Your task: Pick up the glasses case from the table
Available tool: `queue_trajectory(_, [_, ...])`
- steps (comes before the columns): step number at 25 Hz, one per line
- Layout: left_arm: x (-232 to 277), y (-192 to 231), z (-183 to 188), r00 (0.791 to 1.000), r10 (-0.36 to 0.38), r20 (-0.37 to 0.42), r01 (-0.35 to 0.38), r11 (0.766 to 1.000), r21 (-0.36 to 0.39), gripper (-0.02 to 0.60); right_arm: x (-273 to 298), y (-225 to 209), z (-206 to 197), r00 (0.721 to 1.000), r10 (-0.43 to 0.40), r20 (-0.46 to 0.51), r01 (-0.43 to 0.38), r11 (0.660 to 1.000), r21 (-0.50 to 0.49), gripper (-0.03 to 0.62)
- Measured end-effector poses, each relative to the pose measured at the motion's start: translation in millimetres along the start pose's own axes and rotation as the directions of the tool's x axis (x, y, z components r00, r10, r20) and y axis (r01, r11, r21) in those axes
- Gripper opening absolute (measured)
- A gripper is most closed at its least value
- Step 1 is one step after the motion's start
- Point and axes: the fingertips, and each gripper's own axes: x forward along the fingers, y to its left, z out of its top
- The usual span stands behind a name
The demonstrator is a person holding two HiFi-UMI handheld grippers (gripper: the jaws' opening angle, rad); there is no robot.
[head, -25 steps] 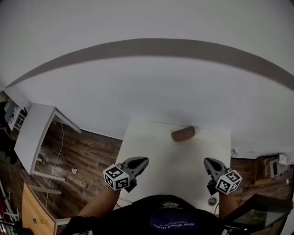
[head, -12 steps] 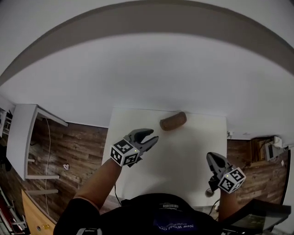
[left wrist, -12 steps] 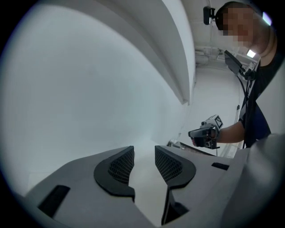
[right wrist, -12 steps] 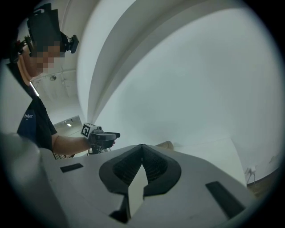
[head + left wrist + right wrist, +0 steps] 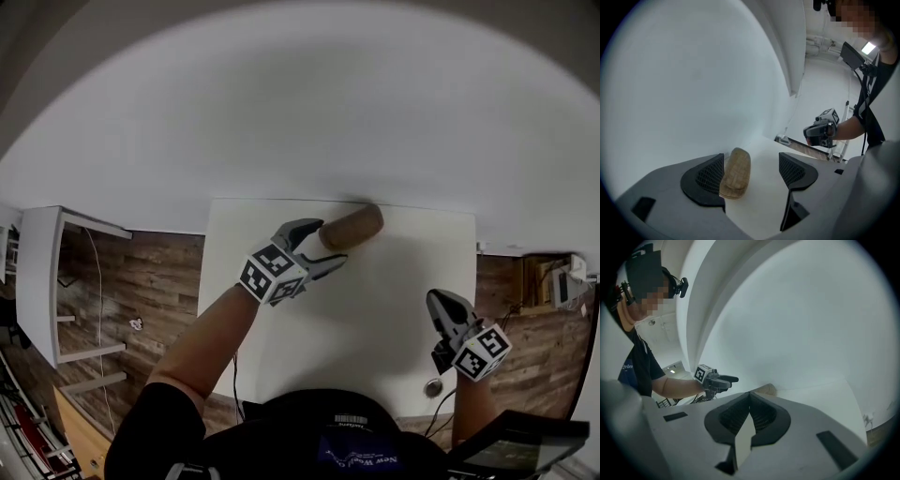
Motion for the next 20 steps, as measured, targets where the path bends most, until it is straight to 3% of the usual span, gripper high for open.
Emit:
queue_trajectory(5, [35.8, 22.0, -17.3, 0.996, 0.006, -0.092, 0.001, 0.997, 0.077, 0.430, 23.2, -17.0, -1.7, 1.000, 0.005, -0.011, -0.005, 1.000, 0.005, -0.011])
queue_trajectory(10, [70.8, 32.3, -33.8, 0.985, -0.011, -0.172, 0.032, 0.992, 0.119, 0.470, 34.9, -31.1, -6.9, 1.000, -0.010, -0.029, 0.010, 1.000, 0.010, -0.011])
queue_trajectory(20, [124.7, 48.4, -66.9, 0.933, 0.016, -0.359, 0.048, 0.985, 0.167, 0.523, 44.0, -47.6, -11.2, 0.999, -0.024, -0.048, 0.025, 0.999, 0.021, -0.011])
